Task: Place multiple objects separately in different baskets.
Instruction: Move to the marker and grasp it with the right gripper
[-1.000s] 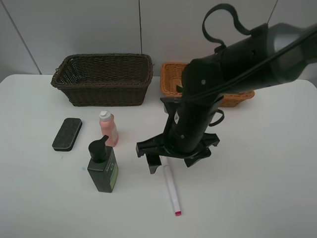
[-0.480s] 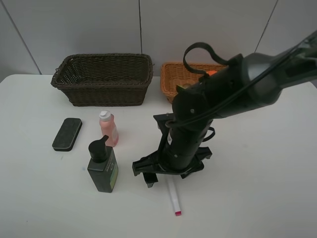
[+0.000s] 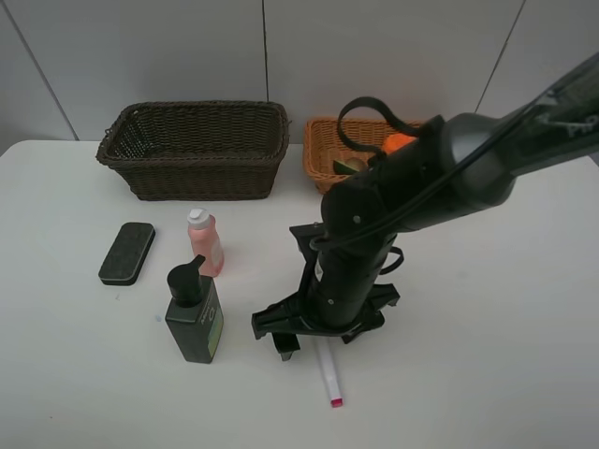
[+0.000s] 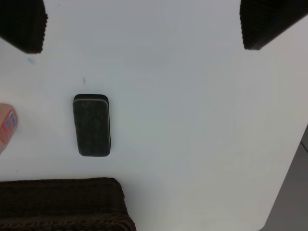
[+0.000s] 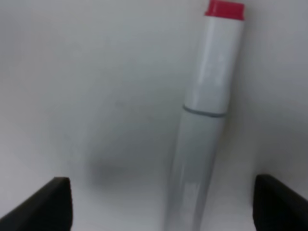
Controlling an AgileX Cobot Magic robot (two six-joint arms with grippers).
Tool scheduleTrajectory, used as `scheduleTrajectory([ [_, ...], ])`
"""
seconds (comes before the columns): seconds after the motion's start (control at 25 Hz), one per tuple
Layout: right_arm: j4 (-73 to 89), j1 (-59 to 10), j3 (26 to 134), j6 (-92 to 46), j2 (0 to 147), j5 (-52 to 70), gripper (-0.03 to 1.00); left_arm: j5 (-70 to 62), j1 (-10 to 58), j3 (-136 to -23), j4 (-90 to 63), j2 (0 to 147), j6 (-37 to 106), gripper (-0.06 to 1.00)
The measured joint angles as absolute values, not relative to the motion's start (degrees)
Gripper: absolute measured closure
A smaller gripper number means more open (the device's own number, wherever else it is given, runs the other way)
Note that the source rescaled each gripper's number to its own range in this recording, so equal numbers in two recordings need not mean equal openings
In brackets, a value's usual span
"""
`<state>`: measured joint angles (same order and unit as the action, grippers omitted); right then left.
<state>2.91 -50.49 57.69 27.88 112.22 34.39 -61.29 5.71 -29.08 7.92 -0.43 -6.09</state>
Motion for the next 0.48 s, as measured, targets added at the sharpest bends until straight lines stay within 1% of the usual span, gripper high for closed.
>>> scheduleTrajectory([
  [0.36, 3.58, -50.49, 57.69, 27.88, 112.22, 34.34, 0.04, -61.29, 5.71, -29.08, 7.92, -0.43, -6.09, -0.05],
  [0.48, 3.97, -50.49, 57.69, 27.88, 112.22, 34.34, 0.11, -61.29, 5.71, -29.08, 7.92, -0.43, -6.09, -0.05],
])
